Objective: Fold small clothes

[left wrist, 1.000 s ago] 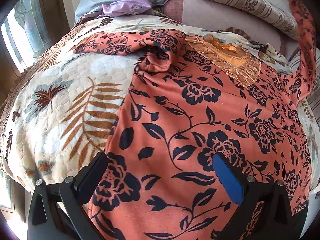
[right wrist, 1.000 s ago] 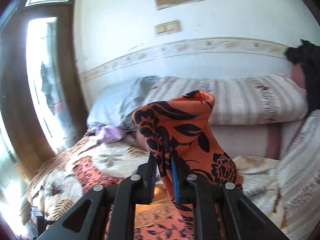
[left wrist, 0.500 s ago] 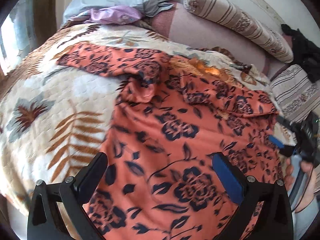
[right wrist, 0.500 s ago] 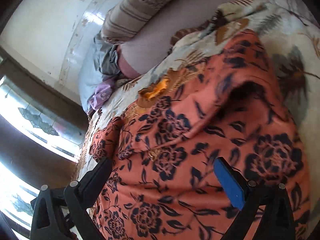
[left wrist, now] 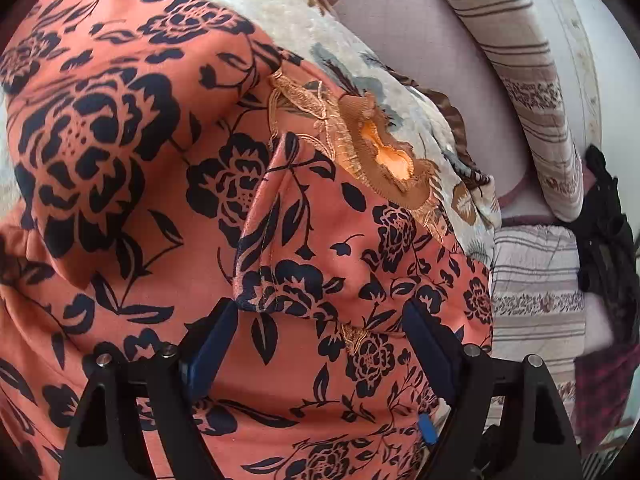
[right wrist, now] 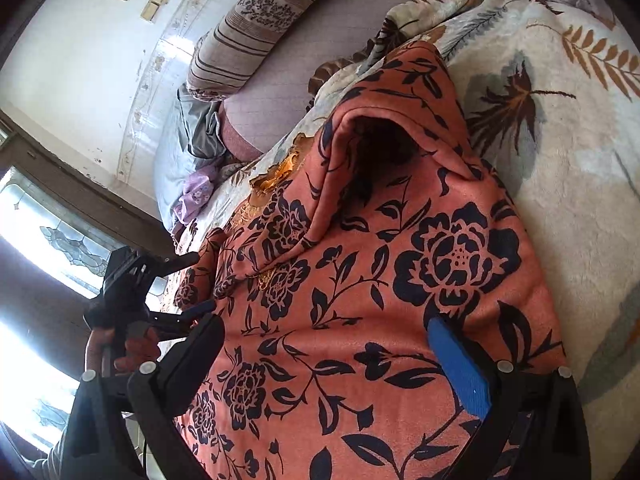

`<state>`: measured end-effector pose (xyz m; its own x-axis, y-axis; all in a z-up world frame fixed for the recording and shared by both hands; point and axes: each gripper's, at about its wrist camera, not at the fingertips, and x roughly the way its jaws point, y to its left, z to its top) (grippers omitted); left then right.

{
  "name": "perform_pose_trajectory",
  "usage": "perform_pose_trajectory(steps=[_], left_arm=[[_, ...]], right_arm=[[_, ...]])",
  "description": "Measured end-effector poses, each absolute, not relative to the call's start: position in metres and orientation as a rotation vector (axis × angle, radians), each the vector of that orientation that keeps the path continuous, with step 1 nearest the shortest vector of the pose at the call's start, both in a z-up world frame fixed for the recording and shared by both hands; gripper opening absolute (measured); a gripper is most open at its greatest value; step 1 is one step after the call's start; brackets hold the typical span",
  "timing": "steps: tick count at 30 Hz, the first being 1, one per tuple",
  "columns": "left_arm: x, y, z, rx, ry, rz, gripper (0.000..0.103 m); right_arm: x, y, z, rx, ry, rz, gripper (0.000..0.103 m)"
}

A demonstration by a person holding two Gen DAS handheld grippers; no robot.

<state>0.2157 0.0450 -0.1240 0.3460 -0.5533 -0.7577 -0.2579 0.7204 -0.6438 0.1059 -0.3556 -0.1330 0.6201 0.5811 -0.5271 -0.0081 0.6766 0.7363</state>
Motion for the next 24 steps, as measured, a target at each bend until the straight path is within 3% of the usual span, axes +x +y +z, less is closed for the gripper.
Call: perform_pose_trajectory(steps=[3,5,7,8,11,16,22,24], left_arm=[[0.219,0.045,-0.135,-0.841,1.257,-0.162,0.081],[0.220,0.045,-0.137,-0.835,1.257,-0.136,0.067],[0.223,0.046,-0.136,-0.796,1.279,-0.092,0.017],[0.225,0.048,-0.137,-0.794,1.289,-0.079,0.011],[0.226,0.049,-0.106,-0.711,1.181,-0.085,0.009],[0.194,0.050,-0.006,-0.445,0.789,-0.060,0.009],[0.217,0.056,-0.105,-0.379,1.145,0.011,0.009],[0.213,0.062,-0.122,-0.424,1.145,0.012,0.011]], right_arm=[[0.103,-0.357,-0.133,0.769,0.834,0.383,0.102],[0.101,-0.356,-0.132,0.763,0.834,0.387,0.102],[0.101,-0.356,-0.132,0.761,0.835,0.392,0.102],[0.100,-0.356,-0.132,0.761,0.838,0.392,0.102],[0.101,-0.357,-0.129,0.760,0.859,0.384,0.102],[0.108,-0.372,-0.104,0.826,0.811,0.393,0.102],[0.140,-0.388,-0.084,0.963,0.743,0.400,0.103],[0.154,-0.390,-0.082,0.996,0.737,0.405,0.103]])
